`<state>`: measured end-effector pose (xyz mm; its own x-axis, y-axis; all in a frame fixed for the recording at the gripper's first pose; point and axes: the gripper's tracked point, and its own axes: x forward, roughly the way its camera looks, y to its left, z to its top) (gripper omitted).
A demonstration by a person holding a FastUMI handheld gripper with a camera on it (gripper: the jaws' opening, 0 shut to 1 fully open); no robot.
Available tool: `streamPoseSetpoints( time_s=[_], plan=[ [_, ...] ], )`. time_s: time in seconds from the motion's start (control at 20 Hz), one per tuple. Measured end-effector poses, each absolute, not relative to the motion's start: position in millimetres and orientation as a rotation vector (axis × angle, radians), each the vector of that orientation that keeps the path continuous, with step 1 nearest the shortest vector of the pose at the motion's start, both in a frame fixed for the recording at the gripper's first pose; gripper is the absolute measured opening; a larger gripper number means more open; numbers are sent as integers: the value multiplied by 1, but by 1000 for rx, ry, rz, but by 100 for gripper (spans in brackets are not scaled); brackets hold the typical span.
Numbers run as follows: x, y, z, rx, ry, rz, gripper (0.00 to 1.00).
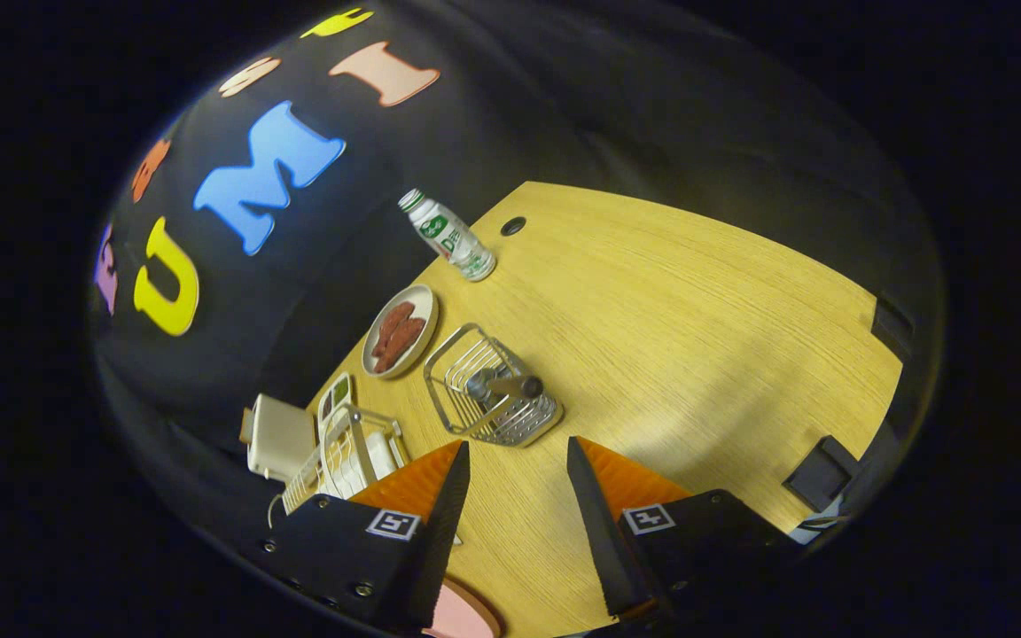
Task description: Take the plate from the dish rack, then take the spoon from the basket and place it into the plate.
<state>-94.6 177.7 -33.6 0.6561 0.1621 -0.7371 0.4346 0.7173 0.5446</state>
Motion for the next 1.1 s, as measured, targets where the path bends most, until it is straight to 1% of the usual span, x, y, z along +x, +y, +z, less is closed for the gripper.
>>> streamPoseSetpoints(
  time_s=[0.15,0.4,0.5,0.55,0.7,0.85,0.95,1.1],
  plan=[
    [-79,165,-38,878,818,-280,68],
    [-63,163,-46,980,806,-331,68],
    [-59,160,-45,988,808,-341,60],
    [-52,163,-53,987,816,-336,52],
    [-44,168,-48,997,816,-306,25],
    [-40,169,-42,993,826,-271,24],
    [-37,170,-36,1001,824,-256,20],
    [-38,168,-27,959,840,-249,20]
  ],
)
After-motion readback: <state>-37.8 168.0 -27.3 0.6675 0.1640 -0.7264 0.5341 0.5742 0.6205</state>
